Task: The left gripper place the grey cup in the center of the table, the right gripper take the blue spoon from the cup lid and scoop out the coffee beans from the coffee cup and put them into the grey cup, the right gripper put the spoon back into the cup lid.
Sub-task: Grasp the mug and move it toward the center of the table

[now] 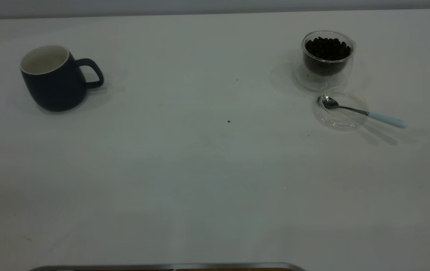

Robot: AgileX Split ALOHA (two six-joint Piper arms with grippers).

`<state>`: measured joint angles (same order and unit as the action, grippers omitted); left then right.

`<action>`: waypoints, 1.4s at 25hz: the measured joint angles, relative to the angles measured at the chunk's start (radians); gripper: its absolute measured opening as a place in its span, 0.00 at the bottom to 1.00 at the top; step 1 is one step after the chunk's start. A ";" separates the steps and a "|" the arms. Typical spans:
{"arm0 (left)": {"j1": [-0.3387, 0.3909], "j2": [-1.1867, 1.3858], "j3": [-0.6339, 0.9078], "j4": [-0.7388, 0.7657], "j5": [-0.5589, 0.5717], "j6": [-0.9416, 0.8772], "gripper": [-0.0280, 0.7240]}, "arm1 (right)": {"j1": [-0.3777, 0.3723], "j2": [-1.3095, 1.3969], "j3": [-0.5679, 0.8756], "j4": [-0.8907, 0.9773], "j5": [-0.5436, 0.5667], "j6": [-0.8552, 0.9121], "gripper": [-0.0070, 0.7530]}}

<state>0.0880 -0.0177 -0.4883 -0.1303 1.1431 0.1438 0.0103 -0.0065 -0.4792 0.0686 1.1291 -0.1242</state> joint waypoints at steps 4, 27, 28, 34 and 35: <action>0.000 0.000 0.000 0.000 0.000 0.000 0.77 | 0.000 0.000 0.000 0.000 0.000 0.000 0.67; 0.000 0.000 0.000 0.000 0.000 0.000 0.77 | 0.000 0.000 0.000 0.000 0.000 0.000 0.67; 0.000 0.000 0.000 0.000 0.000 0.000 0.77 | 0.000 0.000 0.000 0.000 0.000 0.000 0.67; 0.000 0.000 0.000 -0.005 0.000 -0.001 0.77 | 0.000 0.000 0.000 0.000 0.000 0.000 0.67; 0.000 0.000 0.000 -0.015 0.000 -0.002 0.77 | 0.000 0.000 0.000 0.000 0.000 0.000 0.67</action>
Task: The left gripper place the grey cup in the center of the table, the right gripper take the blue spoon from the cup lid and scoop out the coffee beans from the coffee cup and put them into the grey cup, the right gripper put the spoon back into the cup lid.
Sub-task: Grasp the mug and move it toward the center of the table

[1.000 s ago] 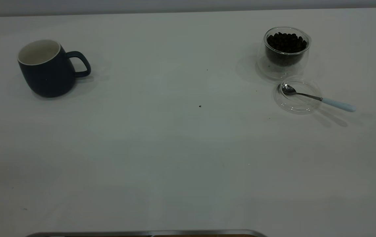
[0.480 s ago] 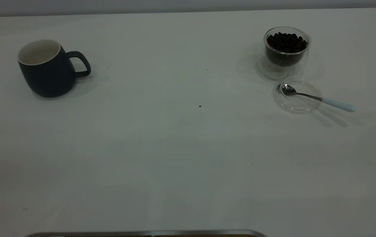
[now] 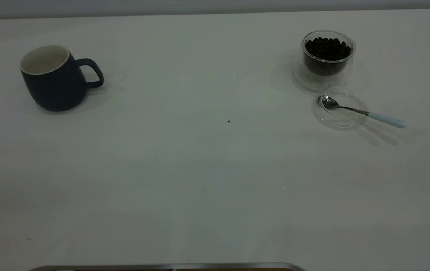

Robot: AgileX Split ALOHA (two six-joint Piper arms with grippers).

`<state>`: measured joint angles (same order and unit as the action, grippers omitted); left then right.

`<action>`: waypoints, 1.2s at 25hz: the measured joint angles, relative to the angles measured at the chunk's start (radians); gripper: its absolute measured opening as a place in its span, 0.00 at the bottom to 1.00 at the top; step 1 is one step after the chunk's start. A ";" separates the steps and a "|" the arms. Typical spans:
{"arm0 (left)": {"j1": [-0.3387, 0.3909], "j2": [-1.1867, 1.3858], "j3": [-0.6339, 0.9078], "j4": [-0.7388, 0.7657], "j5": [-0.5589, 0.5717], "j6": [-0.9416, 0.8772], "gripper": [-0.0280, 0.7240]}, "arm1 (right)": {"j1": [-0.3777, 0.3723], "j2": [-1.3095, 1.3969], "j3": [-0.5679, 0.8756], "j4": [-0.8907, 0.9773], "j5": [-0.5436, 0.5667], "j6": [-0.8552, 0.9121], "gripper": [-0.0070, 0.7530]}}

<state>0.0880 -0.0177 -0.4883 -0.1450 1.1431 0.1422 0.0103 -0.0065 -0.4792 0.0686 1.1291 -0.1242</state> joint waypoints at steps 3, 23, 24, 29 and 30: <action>-0.015 0.004 -0.001 -0.007 -0.014 -0.026 0.77 | 0.000 0.000 0.000 0.000 0.000 0.000 0.67; -0.117 1.095 -0.303 0.004 -0.626 0.148 0.77 | 0.000 0.000 0.000 0.000 0.000 0.000 0.67; -0.117 1.149 -0.339 0.016 -0.626 0.160 0.77 | 0.000 0.000 0.000 0.000 0.000 0.000 0.67; -0.117 1.368 -0.501 0.111 -0.595 0.244 0.77 | 0.000 0.000 0.000 0.000 0.000 0.000 0.67; -0.117 1.408 -0.531 0.145 -0.579 0.260 0.77 | 0.000 0.000 0.000 0.000 0.000 0.000 0.67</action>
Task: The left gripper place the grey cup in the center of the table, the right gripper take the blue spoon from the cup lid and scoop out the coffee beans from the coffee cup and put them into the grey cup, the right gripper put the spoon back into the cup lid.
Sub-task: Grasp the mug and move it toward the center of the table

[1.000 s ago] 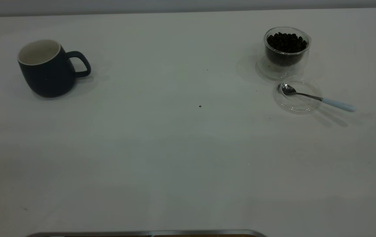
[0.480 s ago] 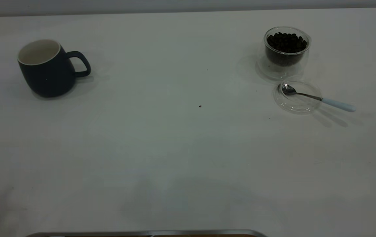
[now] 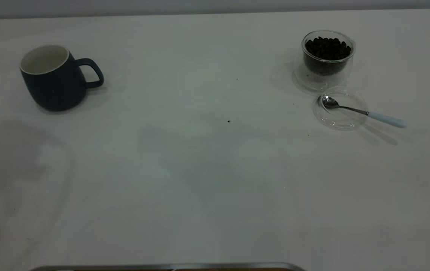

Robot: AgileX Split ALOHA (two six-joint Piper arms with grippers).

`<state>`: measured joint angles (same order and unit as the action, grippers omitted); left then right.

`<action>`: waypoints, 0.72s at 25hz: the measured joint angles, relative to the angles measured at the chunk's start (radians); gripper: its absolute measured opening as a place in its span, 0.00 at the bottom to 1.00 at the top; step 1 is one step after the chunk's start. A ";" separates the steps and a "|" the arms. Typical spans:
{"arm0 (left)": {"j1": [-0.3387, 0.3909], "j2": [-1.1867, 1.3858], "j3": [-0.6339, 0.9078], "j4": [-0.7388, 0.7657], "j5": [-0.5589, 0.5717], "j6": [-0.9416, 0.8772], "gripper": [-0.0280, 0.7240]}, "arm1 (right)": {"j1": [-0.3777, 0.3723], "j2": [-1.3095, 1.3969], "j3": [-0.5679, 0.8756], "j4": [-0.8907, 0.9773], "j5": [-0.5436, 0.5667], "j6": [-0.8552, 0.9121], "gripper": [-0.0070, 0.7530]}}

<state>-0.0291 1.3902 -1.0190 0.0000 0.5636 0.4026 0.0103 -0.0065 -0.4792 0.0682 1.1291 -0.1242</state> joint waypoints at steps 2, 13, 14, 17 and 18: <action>0.000 0.072 -0.044 0.091 0.029 0.030 0.77 | 0.000 0.000 0.000 0.000 0.000 0.000 0.67; 0.000 0.399 -0.094 0.595 0.030 0.051 0.77 | 0.000 0.000 0.000 0.000 0.000 0.000 0.67; 0.000 0.426 -0.095 0.619 0.013 0.051 0.77 | 0.000 0.000 0.000 0.000 0.000 0.000 0.67; 0.000 0.516 -0.096 0.695 -0.061 0.051 0.77 | 0.000 0.000 0.000 0.000 0.000 0.000 0.67; 0.000 0.545 -0.097 0.721 -0.093 0.051 0.77 | 0.000 0.000 0.000 0.000 0.000 0.000 0.67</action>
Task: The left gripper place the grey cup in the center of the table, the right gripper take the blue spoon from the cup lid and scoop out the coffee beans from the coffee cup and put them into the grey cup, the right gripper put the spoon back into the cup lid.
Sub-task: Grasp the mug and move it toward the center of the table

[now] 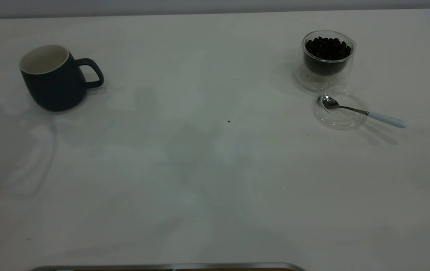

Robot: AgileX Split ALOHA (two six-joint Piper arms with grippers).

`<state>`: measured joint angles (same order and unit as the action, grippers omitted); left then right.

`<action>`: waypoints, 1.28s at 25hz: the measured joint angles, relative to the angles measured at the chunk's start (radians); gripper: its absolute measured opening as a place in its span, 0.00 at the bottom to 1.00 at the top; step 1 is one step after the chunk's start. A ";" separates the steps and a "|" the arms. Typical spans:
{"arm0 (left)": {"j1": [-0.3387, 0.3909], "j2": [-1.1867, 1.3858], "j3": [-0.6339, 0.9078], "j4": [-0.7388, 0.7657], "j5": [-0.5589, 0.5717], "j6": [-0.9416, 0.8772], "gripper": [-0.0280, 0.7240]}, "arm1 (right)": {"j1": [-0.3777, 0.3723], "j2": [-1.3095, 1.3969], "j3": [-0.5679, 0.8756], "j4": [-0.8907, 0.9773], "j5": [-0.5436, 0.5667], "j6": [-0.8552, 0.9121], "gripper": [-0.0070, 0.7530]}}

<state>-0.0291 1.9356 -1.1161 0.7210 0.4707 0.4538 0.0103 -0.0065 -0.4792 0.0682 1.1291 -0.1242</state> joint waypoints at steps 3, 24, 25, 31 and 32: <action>0.000 0.074 0.000 0.073 -0.089 0.000 0.77 | 0.000 0.000 0.000 0.000 0.000 0.000 0.67; -0.037 0.333 -0.160 0.171 -0.298 -0.006 0.77 | 0.000 0.000 0.000 0.000 0.000 0.000 0.67; -0.050 0.333 -0.160 0.171 -0.307 -0.006 0.77 | 0.000 0.000 0.000 0.000 0.000 0.000 0.67; -0.137 0.336 -0.160 0.171 -0.346 -0.006 0.77 | 0.000 0.000 0.000 0.000 0.000 0.000 0.67; -0.153 0.336 -0.160 0.171 -0.351 -0.006 0.77 | 0.000 0.000 0.000 0.000 0.000 0.000 0.67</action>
<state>-0.1817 2.2716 -1.2765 0.8921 0.1199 0.4481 0.0103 -0.0065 -0.4792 0.0682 1.1291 -0.1242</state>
